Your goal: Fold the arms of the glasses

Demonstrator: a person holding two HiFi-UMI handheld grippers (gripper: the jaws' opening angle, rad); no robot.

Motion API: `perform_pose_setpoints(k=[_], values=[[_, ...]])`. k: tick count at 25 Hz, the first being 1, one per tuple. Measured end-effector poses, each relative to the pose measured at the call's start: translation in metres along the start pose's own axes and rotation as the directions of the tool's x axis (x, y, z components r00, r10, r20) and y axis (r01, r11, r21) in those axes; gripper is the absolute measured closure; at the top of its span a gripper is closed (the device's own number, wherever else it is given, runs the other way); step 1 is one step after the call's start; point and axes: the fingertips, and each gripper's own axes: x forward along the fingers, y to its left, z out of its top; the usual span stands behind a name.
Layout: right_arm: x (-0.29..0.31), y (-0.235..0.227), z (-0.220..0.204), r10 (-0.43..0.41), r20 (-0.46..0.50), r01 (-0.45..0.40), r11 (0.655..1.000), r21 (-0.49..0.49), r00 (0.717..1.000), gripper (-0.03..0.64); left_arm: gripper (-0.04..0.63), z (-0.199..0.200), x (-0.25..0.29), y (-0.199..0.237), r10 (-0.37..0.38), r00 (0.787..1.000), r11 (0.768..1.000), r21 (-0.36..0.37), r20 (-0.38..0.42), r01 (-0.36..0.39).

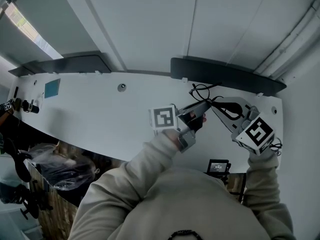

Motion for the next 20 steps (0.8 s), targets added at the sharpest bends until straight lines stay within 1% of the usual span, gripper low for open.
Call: perform_pose_setpoints(k=[2,4,5,7,9,10,11,12,13,14,15,16,17,18,19,20], values=[[-0.005,-0.002,0.006,-0.02,-0.003,0.02,0.999,-0.027,1.0,0.595,0.575,0.003,0.001,0.001,-0.012,1.0,1.0,-0.029,0.027,0.013],[-0.021,-0.007,0.025,-0.034,0.048,0.036,0.998,-0.044,0.998,0.595,0.575,0.011,0.0,-0.005,-0.035,0.997,0.998,-0.048,0.063,0.038],[-0.029,-0.011,0.037,-0.043,0.084,0.048,0.998,-0.05,0.996,0.595,0.574,0.018,-0.002,-0.01,-0.045,0.996,0.998,-0.045,0.077,0.048],[-0.045,-0.02,0.067,-0.091,0.164,0.104,0.992,-0.072,0.982,0.595,0.574,0.032,-0.006,-0.017,-0.047,0.995,0.999,-0.006,0.086,0.048],[-0.06,-0.026,0.099,-0.138,0.215,0.166,0.979,-0.119,0.967,0.597,0.574,0.041,-0.007,-0.019,-0.026,0.997,0.999,0.047,0.078,0.023],[-0.065,-0.024,0.114,-0.14,0.225,0.179,0.97,-0.164,0.964,0.597,0.574,0.043,-0.008,-0.02,-0.017,0.997,0.998,0.061,0.075,0.012],[-0.067,-0.02,0.126,-0.133,0.216,0.183,0.955,-0.232,0.967,0.597,0.574,0.045,-0.008,-0.021,-0.011,0.997,0.998,0.065,0.077,0.006],[-0.066,-0.016,0.132,-0.131,0.182,0.185,0.927,-0.325,0.975,0.595,0.574,0.045,-0.009,-0.021,-0.005,0.997,0.998,0.064,0.079,0.0],[-0.063,-0.013,0.133,-0.142,0.123,0.183,0.879,-0.439,0.982,0.595,0.574,0.046,-0.009,-0.02,0.006,0.997,0.998,0.065,0.079,-0.011],[-0.06,-0.011,0.131,-0.165,0.057,0.169,0.812,-0.558,0.985,0.594,0.574,0.045,-0.01,-0.018,0.022,0.997,0.997,0.072,0.075,-0.027],[-0.055,-0.01,0.129,-0.188,0.005,0.145,0.738,-0.659,0.982,0.594,0.574,0.045,-0.01,-0.016,0.036,0.997,0.995,0.086,0.068,-0.042],[-0.05,-0.008,0.128,-0.202,-0.027,0.119,0.673,-0.73,0.979,0.594,0.574,0.045,-0.01,-0.012,0.05,0.997,0.992,0.109,0.06,-0.056],[-0.045,-0.006,0.128,-0.208,-0.043,0.098,0.624,-0.775,0.977,0.594,0.574,0.046,-0.011,-0.008,0.064,0.997,0.988,0.135,0.052,-0.07],[-0.04,-0.005,0.128,-0.217,-0.053,0.087,0.586,-0.806,0.975,0.592,0.574,0.046,-0.011,-0.004,0.075,0.996,0.985,0.155,0.046,-0.082],[-0.035,-0.007,0.127,-0.233,-0.063,0.08,0.555,-0.828,0.97,0.574,0.574,0.046,-0.011,-0.001,0.084,0.996,0.982,0.164,0.043,-0.09],[-0.031,-0.01,0.124,-0.254,-0.077,0.073,0.531,-0.844,0.964,0.52,0.574,0.045,-0.01,0.001,0.089,0.995,0.981,0.167,0.041,-0.095]])
